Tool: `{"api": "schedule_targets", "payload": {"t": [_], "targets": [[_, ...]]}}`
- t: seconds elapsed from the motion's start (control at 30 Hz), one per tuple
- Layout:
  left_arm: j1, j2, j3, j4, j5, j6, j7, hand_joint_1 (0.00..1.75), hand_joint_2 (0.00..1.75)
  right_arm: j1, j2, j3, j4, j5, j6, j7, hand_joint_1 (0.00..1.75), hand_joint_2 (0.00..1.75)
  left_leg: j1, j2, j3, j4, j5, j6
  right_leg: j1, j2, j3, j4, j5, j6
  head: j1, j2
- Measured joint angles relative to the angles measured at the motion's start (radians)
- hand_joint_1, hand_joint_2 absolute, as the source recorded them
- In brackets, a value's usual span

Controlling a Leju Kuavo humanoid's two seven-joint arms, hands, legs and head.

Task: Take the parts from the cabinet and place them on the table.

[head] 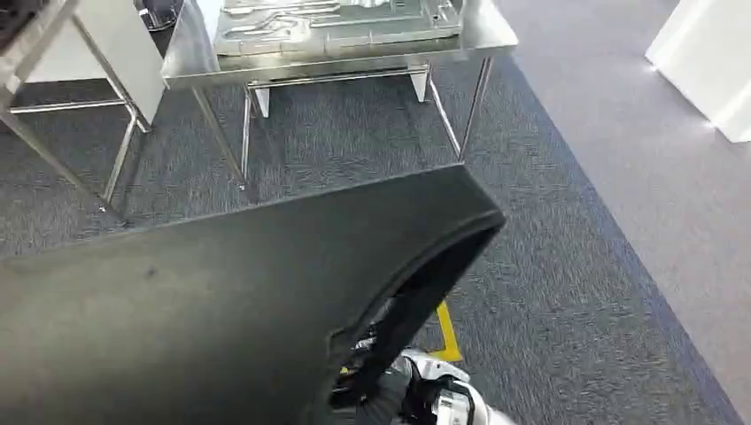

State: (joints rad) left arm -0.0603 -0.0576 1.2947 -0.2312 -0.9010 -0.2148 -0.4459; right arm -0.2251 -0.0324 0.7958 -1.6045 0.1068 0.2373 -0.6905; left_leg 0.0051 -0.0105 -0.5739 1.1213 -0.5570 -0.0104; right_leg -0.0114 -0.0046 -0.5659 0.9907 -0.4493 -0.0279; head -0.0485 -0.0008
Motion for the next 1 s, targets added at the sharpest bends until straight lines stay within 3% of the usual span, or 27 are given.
{"api": "schedule_targets", "payload": {"t": [0.07,0.1,0.13,0.17,0.23,0.27,0.3,0.4,0.43,0.47,0.5,0.57,0.6,0.63,0.67,0.73,0.77,0.8,0.9,0.93,0.97,1.0], "targets": [[0.003,0.0,0.0,0.0,0.0,0.0,0.0,0.0,0.0,0.004,0.0,0.0,0.0,0.0,0.001,0.0,1.64,1.75,0.007,0.003,-0.101,0.162,-0.052,-0.011,0.0,-0.001,0.011,0.001,-0.013,0.0,0.0,0.0],[0.005,0.0,0.0,0.0,0.0,0.0,-0.001,0.0,0.0,0.006,0.0,0.0,0.001,0.0,0.001,0.0,1.64,1.75,0.009,0.003,-0.133,0.198,-0.048,-0.015,0.0,0.0,0.018,0.002,-0.02,0.001,-0.001,0.0],[0.007,0.0,0.0,0.0,0.0,0.001,-0.002,0.0,0.0,0.007,0.0,0.0,0.001,0.0,0.001,0.0,1.64,1.75,0.012,0.004,-0.141,0.185,-0.016,-0.018,-0.001,0.001,0.026,0.003,-0.027,0.003,0.0,0.0],[0.007,0.001,0.0,0.0,0.0,0.002,-0.004,0.0,0.0,0.007,0.0,0.0,0.001,0.0,0.001,0.0,1.64,1.75,0.015,0.005,-0.126,0.124,0.037,-0.02,-0.003,0.002,0.038,0.004,-0.036,0.006,-0.001,0.0],[0.007,0.003,0.0,0.0,0.0,0.003,-0.005,0.0,0.0,0.008,0.0,0.0,0.001,0.0,0.001,0.0,1.64,1.75,0.02,0.011,-0.056,-0.063,0.158,-0.021,-0.005,0.001,0.065,0.007,-0.059,0.015,0.0,0.0],[0.007,0.003,0.0,0.0,-0.001,0.003,-0.005,0.0,0.0,0.008,0.0,0.0,0.001,0.0,0.001,0.0,1.64,1.75,0.014,0.014,-0.042,-0.081,0.136,-0.02,0.0,0.001,0.068,0.007,-0.067,0.024,0.0,0.0],[0.005,0.003,0.0,0.0,-0.001,0.003,-0.006,0.0,0.0,0.007,0.0,0.0,0.0,0.001,0.001,0.0,1.64,1.75,0.011,0.011,-0.034,-0.103,0.13,-0.009,0.002,0.003,0.065,0.013,-0.074,0.031,-0.002,0.0],[0.006,0.003,0.0,0.0,-0.004,0.003,-0.008,0.0,0.0,0.007,0.0,-0.001,0.0,0.001,0.001,-0.001,1.64,1.75,0.007,0.008,-0.036,-0.098,0.12,0.014,-0.001,0.0,0.072,0.003,-0.081,0.047,0.002,0.0],[0.006,0.002,0.0,0.0,-0.004,0.003,-0.009,0.0,0.0,0.008,0.0,-0.002,-0.002,0.002,0.001,-0.001,1.64,1.75,0.013,0.007,-0.026,-0.107,0.12,0.022,-0.004,0.001,0.077,0.008,-0.089,0.054,0.001,0.0],[0.006,0.002,0.0,0.0,-0.005,0.003,-0.01,0.0,0.0,0.007,0.0,-0.002,-0.003,0.003,0.001,-0.002,1.64,1.75,0.012,0.007,-0.018,-0.109,0.114,0.029,-0.005,0.002,0.064,0.044,-0.102,0.056,0.004,0.0],[0.005,0.002,0.0,0.0,-0.01,0.002,-0.011,0.0,0.0,0.007,0.0,-0.003,-0.003,0.004,0.001,-0.002,1.64,1.75,0.012,0.008,-0.014,-0.109,0.11,0.036,-0.004,0.002,0.027,0.111,-0.13,0.057,0.003,0.0],[0.003,0.002,0.0,0.0,-0.01,0.002,-0.013,0.0,0.0,0.012,-0.002,-0.005,-0.002,0.005,0.001,-0.002,1.64,1.75,0.009,0.007,-0.007,-0.108,0.099,0.04,-0.004,0.002,-0.086,0.284,-0.189,0.06,0.005,0.0],[0.003,0.002,0.0,0.0,-0.011,0.002,-0.014,0.0,0.0,0.014,-0.003,-0.005,-0.002,0.006,0.001,-0.002,1.64,1.75,0.007,0.005,0.0,-0.108,0.093,0.04,-0.004,0.002,-0.129,0.336,-0.189,0.059,0.004,0.0],[0.004,0.002,0.0,0.0,-0.012,0.002,-0.014,0.0,0.0,0.016,-0.003,-0.006,-0.002,0.006,0.001,-0.002,1.64,1.75,0.006,0.004,0.01,-0.108,0.087,0.039,-0.004,0.002,-0.146,0.337,-0.162,0.057,0.005,0.0],[0.005,0.002,0.0,0.0,-0.013,0.002,-0.015,0.0,0.0,0.016,-0.005,-0.006,-0.002,0.006,0.001,-0.002,1.64,1.75,0.005,0.002,0.022,-0.108,0.078,0.039,-0.003,0.002,-0.14,0.291,-0.112,0.053,0.005,0.0],[0.004,0.002,-0.001,0.0,-0.015,-0.002,-0.016,0.0,0.0,0.016,-0.006,-0.009,-0.002,0.007,0.001,-0.002,1.64,1.75,0.003,-0.002,0.05,-0.109,0.061,0.034,0.002,0.003,-0.08,0.116,0.014,0.036,0.005,0.0],[0.006,-0.001,-0.001,0.001,-0.015,-0.004,-0.016,0.0,0.0,0.016,-0.006,-0.01,-0.002,0.007,0.001,-0.002,1.64,1.75,0.005,-0.003,0.051,-0.111,0.054,0.031,0.009,0.005,-0.06,0.06,0.031,0.027,0.005,0.0],[0.001,-0.003,-0.001,0.001,-0.015,-0.006,-0.018,0.0,0.0,0.016,-0.007,-0.011,-0.002,0.008,0.0,-0.002,1.64,1.75,-0.001,-0.004,0.051,-0.107,0.048,0.022,0.014,0.005,-0.054,0.041,0.02,0.023,0.003,0.0],[0.001,-0.003,-0.001,0.001,-0.016,-0.005,-0.018,0.0,0.0,0.016,-0.007,-0.013,-0.003,0.008,0.0,-0.002,1.64,1.75,0.006,-0.002,0.055,-0.121,0.042,0.006,0.019,0.009,-0.055,0.035,0.008,0.016,0.005,0.0],[-0.001,-0.001,-0.001,0.001,-0.017,-0.005,-0.018,0.0,0.0,0.016,-0.007,-0.014,-0.004,0.008,0.0,-0.002,1.64,1.75,-0.001,-0.001,0.065,-0.124,0.035,-0.002,0.007,0.011,-0.039,0.021,0.008,0.014,0.003,0.0],[-0.001,0.001,-0.001,0.0,-0.016,-0.003,-0.019,0.0,0.0,0.016,-0.006,-0.014,-0.004,0.007,0.001,-0.002,1.64,1.75,0.003,0.002,0.063,-0.102,0.031,-0.006,0.005,0.009,-0.024,0.011,0.005,0.01,0.005,0.0],[-0.002,0.001,-0.001,0.0,-0.014,-0.003,-0.019,0.0,0.0,0.013,-0.006,-0.014,-0.005,0.004,0.001,-0.002,1.64,1.75,0.004,0.004,0.033,-0.043,0.007,-0.01,0.004,0.004,-0.014,0.009,-0.001,0.001,0.001,0.0]]}}
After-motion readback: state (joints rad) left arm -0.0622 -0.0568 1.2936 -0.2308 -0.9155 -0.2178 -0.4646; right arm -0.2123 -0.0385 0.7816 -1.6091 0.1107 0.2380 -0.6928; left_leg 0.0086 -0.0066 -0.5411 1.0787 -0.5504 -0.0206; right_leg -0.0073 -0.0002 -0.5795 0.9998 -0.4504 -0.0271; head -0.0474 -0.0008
